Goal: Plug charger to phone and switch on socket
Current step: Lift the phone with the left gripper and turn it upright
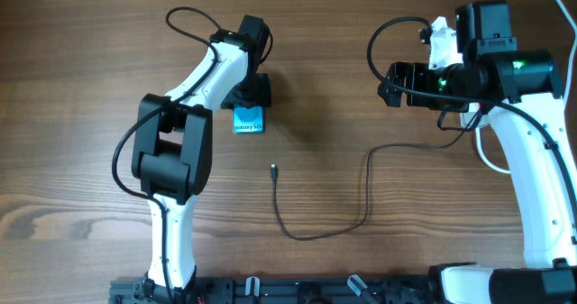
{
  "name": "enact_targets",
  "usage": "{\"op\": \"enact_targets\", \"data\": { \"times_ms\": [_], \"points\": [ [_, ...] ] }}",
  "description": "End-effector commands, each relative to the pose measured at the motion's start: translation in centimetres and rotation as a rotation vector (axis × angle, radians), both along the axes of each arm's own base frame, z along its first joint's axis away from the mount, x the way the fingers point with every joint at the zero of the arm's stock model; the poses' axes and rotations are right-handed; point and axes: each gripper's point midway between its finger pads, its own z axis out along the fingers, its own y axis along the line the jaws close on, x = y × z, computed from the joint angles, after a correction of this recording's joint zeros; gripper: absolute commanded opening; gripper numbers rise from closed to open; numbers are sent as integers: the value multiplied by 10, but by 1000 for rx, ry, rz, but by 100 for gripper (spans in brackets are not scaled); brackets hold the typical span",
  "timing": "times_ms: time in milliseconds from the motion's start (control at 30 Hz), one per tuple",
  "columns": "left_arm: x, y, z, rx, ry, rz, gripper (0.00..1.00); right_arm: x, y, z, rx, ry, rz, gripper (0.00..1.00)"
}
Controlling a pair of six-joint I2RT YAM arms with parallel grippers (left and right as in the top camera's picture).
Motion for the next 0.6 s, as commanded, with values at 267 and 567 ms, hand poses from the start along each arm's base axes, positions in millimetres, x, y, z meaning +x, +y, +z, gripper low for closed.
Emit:
{"op": "enact_targets", "data": {
  "times_ms": [267, 567],
  "points": [
    [7, 16, 19, 59, -34, 25, 66, 2, 3, 1, 10, 0, 3, 100],
    [18, 12, 91, 7, -193, 35, 66, 2, 3, 2, 11, -3, 2, 100]
  ]
}}
